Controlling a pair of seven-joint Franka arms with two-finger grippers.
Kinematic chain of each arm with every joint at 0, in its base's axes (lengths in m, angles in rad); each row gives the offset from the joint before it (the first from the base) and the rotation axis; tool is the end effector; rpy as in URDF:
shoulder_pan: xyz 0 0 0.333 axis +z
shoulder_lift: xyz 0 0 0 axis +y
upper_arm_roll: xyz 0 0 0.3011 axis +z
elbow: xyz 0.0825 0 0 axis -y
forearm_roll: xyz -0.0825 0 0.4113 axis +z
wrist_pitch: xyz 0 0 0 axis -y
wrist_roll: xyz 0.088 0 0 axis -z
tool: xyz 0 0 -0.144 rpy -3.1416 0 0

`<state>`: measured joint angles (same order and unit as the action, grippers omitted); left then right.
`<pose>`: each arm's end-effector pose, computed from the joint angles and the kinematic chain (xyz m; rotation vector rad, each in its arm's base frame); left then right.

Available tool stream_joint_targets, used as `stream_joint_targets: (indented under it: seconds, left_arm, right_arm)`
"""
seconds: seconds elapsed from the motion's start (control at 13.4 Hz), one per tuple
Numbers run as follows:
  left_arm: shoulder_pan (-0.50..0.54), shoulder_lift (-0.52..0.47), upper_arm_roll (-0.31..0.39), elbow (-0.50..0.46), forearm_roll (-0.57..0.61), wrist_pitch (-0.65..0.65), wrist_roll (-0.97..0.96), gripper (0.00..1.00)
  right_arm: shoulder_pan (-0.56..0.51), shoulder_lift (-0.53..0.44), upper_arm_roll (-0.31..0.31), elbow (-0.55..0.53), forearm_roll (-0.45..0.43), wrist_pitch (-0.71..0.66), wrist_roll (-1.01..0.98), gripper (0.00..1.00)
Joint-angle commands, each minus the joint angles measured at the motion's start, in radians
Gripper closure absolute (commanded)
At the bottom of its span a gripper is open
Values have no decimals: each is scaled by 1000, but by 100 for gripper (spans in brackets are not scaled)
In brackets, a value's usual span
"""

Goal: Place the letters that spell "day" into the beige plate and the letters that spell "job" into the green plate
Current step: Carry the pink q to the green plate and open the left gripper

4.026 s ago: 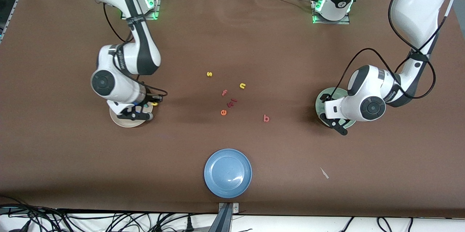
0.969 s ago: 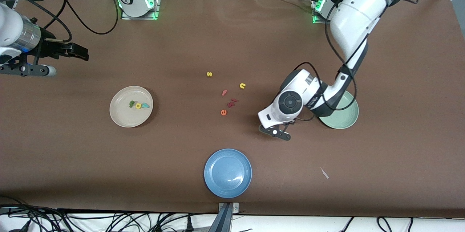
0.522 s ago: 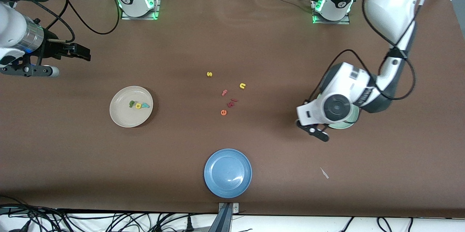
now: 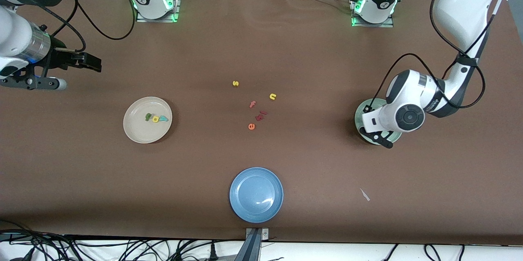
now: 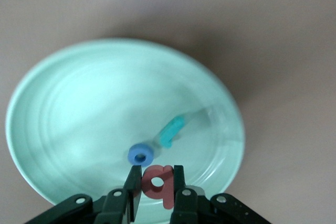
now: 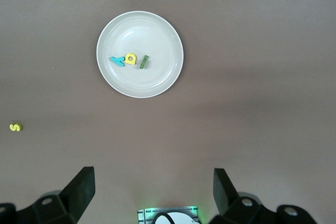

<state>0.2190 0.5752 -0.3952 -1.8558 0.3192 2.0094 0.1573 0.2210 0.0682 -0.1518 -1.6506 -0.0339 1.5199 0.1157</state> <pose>0.5906 -0.0818 0.1380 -2.9508 0.7624 0.5537 0.5783 0.0369 0.4908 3.0642 -0.0698 -0.2971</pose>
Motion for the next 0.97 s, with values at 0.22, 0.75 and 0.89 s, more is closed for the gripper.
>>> stream_joint_targets:
  seconds: [0.22, 0.75, 0.89]
  left_arm:
    - [72, -57, -54, -111, -25, 28, 16, 1]
    - [66, -74, -123, 209, -25, -280, 19, 0]
    - [59, -74, -128, 347, -41, -418, 16, 0]
  right_arm:
    - [-6, 8, 3, 25, -14, -9, 15, 0]
    - [-11, 10, 0, 25, -1, 17, 18, 0]
    - [-12, 10, 0, 26, -3, 43, -2, 0]
